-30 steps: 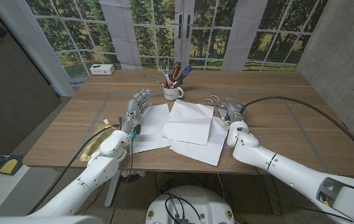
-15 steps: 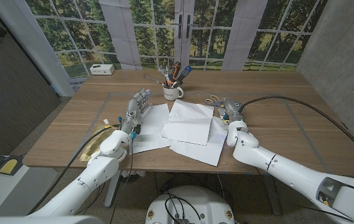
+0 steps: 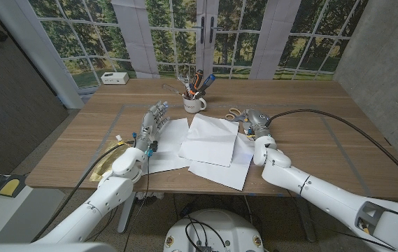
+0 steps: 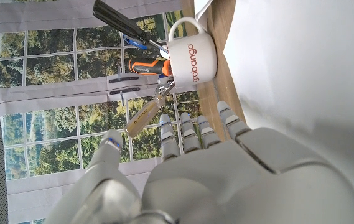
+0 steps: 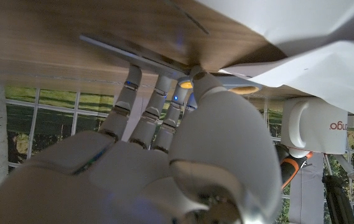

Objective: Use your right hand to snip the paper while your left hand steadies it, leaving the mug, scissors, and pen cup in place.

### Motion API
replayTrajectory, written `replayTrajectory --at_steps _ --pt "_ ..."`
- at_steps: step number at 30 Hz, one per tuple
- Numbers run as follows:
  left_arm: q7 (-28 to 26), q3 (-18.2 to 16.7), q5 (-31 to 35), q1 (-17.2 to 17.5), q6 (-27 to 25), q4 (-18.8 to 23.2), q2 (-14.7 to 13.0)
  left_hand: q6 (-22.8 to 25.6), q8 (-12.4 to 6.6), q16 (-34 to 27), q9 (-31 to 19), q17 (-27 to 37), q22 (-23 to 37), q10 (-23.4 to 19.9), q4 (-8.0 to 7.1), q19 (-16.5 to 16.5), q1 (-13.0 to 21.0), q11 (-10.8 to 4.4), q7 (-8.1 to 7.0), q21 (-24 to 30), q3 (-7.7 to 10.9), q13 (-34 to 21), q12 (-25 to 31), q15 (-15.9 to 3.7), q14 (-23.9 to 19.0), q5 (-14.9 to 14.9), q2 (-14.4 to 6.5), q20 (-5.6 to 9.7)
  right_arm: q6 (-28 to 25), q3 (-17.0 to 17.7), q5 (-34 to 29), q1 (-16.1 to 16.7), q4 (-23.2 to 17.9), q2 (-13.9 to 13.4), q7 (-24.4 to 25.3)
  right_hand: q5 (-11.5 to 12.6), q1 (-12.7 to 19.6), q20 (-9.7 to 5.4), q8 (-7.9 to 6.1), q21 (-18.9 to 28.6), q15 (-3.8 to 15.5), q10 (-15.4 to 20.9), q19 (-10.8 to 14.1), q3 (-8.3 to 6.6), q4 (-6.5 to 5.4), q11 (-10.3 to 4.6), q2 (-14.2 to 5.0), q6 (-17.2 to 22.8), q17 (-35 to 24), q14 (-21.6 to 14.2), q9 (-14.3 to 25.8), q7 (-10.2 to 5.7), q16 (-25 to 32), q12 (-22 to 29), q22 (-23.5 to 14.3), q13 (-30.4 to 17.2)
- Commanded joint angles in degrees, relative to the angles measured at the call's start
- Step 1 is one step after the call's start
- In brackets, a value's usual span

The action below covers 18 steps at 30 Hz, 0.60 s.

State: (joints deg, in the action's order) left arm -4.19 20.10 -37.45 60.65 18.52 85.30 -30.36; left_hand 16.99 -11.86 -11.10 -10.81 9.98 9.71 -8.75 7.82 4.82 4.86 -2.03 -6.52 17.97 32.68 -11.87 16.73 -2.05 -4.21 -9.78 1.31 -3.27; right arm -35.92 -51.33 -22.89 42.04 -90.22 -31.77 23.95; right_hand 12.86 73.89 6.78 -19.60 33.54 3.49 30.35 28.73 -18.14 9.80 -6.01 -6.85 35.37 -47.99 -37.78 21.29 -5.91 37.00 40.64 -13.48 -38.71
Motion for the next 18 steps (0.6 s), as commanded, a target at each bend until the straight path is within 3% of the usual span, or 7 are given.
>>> replayTrajectory --at_steps 1,6,8,13,18 --pt "0.2 -0.2 -0.3 0.4 0.5 -0.1 -0.1 0.5 0.11 0.0 -0.1 0.3 0.3 -0.5 0.06 0.4 0.0 -0.12 -0.09 -0.1 -0.12 -0.1 -0.2 -0.01 -0.7 -0.2 -0.4 -0.04 3.4 2.5 1.6 1.8 0.8 0.8 2.9 0.6 2.4 -14.31 -0.86 6.2 10.08 3.6 11.5 -0.62 0.06 -2.43 -0.58 2.2 -1.0 -6.5 1.4 0.01 -0.6 3.8 -6.8 -4.8" --pt "0.2 -0.3 -0.3 0.4 0.6 -0.2 -0.1 0.6 0.11 0.1 -0.1 0.3 0.3 -0.5 0.04 0.5 0.0 -0.09 -0.10 -0.2 -0.14 -0.1 -0.2 -0.01 -0.6 -0.2 -0.4 -0.04 5.3 4.1 2.3 3.0 1.5 1.5 6.4 1.2 3.0 -14.41 -1.60 8.4 10.04 3.9 12.0 -0.62 -0.04 -1.90 -0.18 4.3 -1.5 -8.2 2.4 0.33 -1.2 4.6 -7.4 -5.5" --pt "0.2 -0.3 -0.3 0.5 0.6 -0.1 -0.1 0.7 0.10 0.1 -0.1 0.3 0.3 -0.5 0.04 0.5 0.0 -0.13 -0.06 -0.3 -0.15 -0.1 -0.3 0.01 -0.6 -0.2 -0.4 -0.03 8.0 5.5 3.0 4.2 2.3 2.1 10.0 2.2 3.3 -14.47 -2.61 10.1 10.03 3.4 11.7 -0.75 -0.22 -1.68 -0.10 7.3 -2.0 -9.1 3.2 -0.17 -2.0 5.2 -7.9 -6.6" --pt "0.1 -0.4 -0.3 0.7 0.5 0.2 -0.2 0.8 0.10 0.1 -0.1 0.3 0.3 -0.5 0.01 0.5 0.0 -0.04 0.00 -0.4 -0.17 -0.1 -0.3 -0.01 -0.6 -0.2 -0.4 -0.01 12.3 8.2 5.2 5.8 3.7 3.6 14.7 3.4 3.3 -14.82 -2.46 12.4 10.00 3.2 12.2 -0.92 -0.43 -0.87 -0.13 8.6 -2.6 -10.5 3.4 0.68 -2.7 6.1 -8.3 -7.8" --pt "-0.1 -0.4 -0.1 0.8 0.6 0.4 -0.2 1.1 0.04 0.1 -0.1 0.3 0.3 -0.6 0.00 0.6 -0.1 -0.09 0.10 -0.6 -0.20 -0.2 -0.3 -0.01 -0.7 -0.2 -0.5 -0.01 15.6 10.7 8.2 7.0 4.3 4.9 17.2 4.3 3.5 -15.17 -2.71 13.9 9.98 1.9 11.6 -1.03 -0.41 -0.36 0.05 10.0 -3.2 -11.1 4.0 0.58 -3.5 6.4 -8.6 -8.9"
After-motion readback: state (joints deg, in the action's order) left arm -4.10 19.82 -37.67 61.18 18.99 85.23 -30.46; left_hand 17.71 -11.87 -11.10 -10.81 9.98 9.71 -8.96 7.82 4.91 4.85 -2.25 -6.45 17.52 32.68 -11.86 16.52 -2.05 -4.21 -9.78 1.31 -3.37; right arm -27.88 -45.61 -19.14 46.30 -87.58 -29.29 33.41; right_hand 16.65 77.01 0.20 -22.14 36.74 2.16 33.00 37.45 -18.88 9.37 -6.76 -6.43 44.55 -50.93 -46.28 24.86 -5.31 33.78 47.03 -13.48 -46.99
